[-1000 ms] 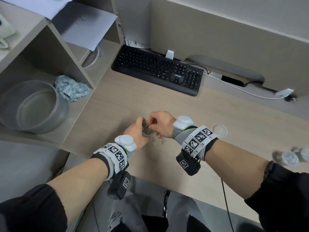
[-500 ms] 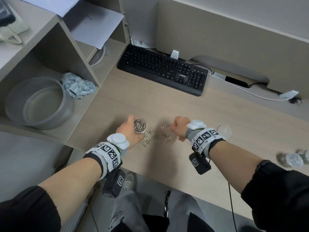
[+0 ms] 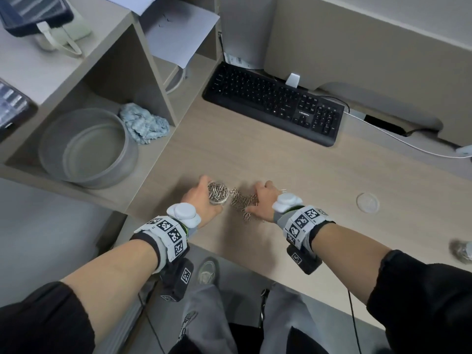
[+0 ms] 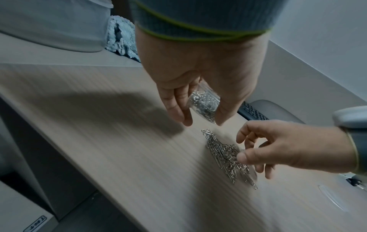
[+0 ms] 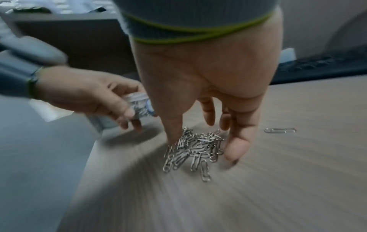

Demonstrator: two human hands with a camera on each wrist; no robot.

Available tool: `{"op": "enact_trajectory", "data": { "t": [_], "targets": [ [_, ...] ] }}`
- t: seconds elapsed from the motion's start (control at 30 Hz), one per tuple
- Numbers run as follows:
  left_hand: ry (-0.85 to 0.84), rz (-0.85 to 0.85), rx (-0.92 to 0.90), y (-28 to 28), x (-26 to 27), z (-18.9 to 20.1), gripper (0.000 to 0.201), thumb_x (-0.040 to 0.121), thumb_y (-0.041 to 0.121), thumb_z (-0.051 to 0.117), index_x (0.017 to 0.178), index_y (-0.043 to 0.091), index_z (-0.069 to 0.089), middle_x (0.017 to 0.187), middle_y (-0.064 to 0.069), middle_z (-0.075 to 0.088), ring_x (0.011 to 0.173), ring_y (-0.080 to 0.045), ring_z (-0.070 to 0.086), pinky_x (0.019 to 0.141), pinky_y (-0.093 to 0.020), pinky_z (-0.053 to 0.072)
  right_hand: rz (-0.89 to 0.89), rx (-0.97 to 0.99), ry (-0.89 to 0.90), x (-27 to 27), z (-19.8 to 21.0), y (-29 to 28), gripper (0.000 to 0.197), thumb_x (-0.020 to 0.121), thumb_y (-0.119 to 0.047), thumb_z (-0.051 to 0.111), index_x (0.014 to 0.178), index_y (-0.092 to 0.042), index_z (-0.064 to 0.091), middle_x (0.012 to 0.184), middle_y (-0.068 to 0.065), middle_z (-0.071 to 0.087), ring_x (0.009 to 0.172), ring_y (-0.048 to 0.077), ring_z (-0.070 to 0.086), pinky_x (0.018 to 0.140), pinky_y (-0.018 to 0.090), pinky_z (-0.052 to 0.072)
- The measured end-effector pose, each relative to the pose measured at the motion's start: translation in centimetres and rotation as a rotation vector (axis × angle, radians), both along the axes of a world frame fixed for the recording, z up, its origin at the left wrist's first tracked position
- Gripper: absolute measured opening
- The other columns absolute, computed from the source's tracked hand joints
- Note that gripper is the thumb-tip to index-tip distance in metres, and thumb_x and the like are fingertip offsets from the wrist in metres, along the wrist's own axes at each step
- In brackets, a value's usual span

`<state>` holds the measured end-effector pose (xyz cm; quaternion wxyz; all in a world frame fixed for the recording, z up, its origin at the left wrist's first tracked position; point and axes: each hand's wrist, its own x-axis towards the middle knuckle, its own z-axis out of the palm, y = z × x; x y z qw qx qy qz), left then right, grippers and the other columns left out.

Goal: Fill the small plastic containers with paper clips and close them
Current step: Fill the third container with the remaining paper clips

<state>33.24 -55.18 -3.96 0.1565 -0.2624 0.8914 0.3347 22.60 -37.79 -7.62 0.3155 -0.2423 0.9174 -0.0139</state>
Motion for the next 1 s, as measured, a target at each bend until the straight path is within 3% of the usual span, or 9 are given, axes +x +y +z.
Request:
{"op": "enact_trajectory", "data": {
  "t": [0.07, 0.23, 0.47, 0.57, 0.67, 0.83, 0.9, 0.93, 1.0],
  "targets": [
    [0.004, 0.007, 0.005, -0.2, 0.0, 0.0, 0.056, 0.077, 0.031, 0.075, 0.121, 0.018, 0.044, 0.105, -0.005, 0.067, 0.092, -0.035, 0.063, 0.076, -0.036, 0.052, 0.078, 0.009, 0.041, 0.4, 0.1, 0.1, 0.071, 0.076, -0.056, 0.070, 0.124, -0.016, 0.038, 0.120, 0.009, 0.040, 0.092, 0.037, 0.062, 0.072, 0.041, 0.051],
    [0.007, 0.017, 0.031, -0.3, 0.2, -0.5, 0.056, 0.074, 0.027, 0.076, 0.119, 0.018, 0.043, 0.103, -0.006, 0.068, 0.089, -0.034, 0.064, 0.076, -0.039, 0.053, 0.367, 0.009, 0.061, 0.7, 0.0, -0.9, 0.081, 0.080, -0.043, 0.072, 0.143, -0.022, 0.027, 0.146, 0.012, 0.019, 0.107, 0.041, 0.055, 0.086, 0.045, 0.053],
    [-0.024, 0.039, 0.044, -0.2, 0.1, -1.1, 0.059, 0.074, 0.027, 0.076, 0.120, 0.018, 0.042, 0.103, -0.007, 0.067, 0.090, -0.034, 0.063, 0.076, -0.039, 0.053, 0.514, -0.008, -0.011, -1.0, -0.3, -1.4, 0.068, 0.088, -0.019, 0.062, 0.145, -0.031, 0.028, 0.148, 0.008, 0.018, 0.102, 0.037, 0.058, 0.083, 0.043, 0.055],
    [-0.040, 0.041, 0.042, -0.1, 0.0, -1.3, 0.061, 0.074, 0.029, 0.077, 0.122, 0.018, 0.041, 0.105, -0.006, 0.066, 0.091, -0.033, 0.063, 0.077, -0.038, 0.053, 0.519, 0.005, -0.014, -1.4, 0.0, -2.2, 0.050, 0.088, -0.009, 0.058, 0.133, -0.022, 0.038, 0.134, 0.011, 0.029, 0.092, 0.035, 0.058, 0.074, 0.041, 0.053],
    [-0.048, 0.047, 0.048, 0.1, -0.2, -1.2, 0.062, 0.074, 0.029, 0.077, 0.124, 0.018, 0.040, 0.106, -0.005, 0.066, 0.092, -0.032, 0.063, 0.078, -0.037, 0.052, 0.524, 0.018, -0.018, -1.6, 0.1, -2.4, 0.036, 0.091, -0.002, 0.051, 0.126, -0.010, 0.043, 0.126, 0.016, 0.037, 0.083, 0.031, 0.055, 0.067, 0.035, 0.043],
    [-0.049, 0.029, 0.035, 0.3, -0.6, -1.1, 0.061, 0.076, 0.030, 0.076, 0.123, 0.018, 0.041, 0.103, -0.005, 0.066, 0.089, -0.032, 0.063, 0.074, -0.034, 0.052, 0.357, 0.031, -0.033, -2.9, 0.4, -1.5, 0.034, 0.090, 0.004, 0.049, 0.122, -0.007, 0.051, 0.118, 0.013, 0.050, 0.095, 0.034, 0.062, 0.070, 0.033, 0.045],
    [-0.047, 0.026, 0.024, 0.5, -0.8, -1.1, 0.060, 0.076, 0.030, 0.075, 0.123, 0.019, 0.040, 0.102, -0.004, 0.066, 0.089, -0.032, 0.063, 0.073, -0.035, 0.052, 0.221, -0.029, -0.067, -3.9, 0.4, -0.8, 0.025, 0.087, 0.002, 0.050, 0.106, -0.013, 0.058, 0.108, 0.009, 0.057, 0.093, 0.032, 0.062, 0.072, 0.035, 0.051],
    [-0.048, 0.024, 0.018, 0.8, -1.0, -1.1, 0.060, 0.076, 0.030, 0.075, 0.124, 0.019, 0.040, 0.102, -0.005, 0.066, 0.088, -0.032, 0.063, 0.074, -0.035, 0.052, 0.150, -0.060, -0.074, -4.3, 0.4, -0.3, 0.021, 0.086, 0.002, 0.050, 0.091, -0.017, 0.059, 0.101, 0.007, 0.059, 0.090, 0.030, 0.063, 0.069, 0.034, 0.051],
    [-0.056, 0.008, 0.003, 1.4, -1.4, -1.1, 0.061, 0.076, 0.029, 0.075, 0.125, 0.018, 0.040, 0.101, -0.006, 0.066, 0.088, -0.033, 0.063, 0.074, -0.037, 0.052, -0.069, -0.144, -0.127, -5.0, 0.7, 0.6, 0.030, 0.085, 0.004, 0.053, 0.072, -0.022, 0.052, 0.086, 0.004, 0.062, 0.078, 0.028, 0.068, 0.054, 0.032, 0.052]
  ]
}}
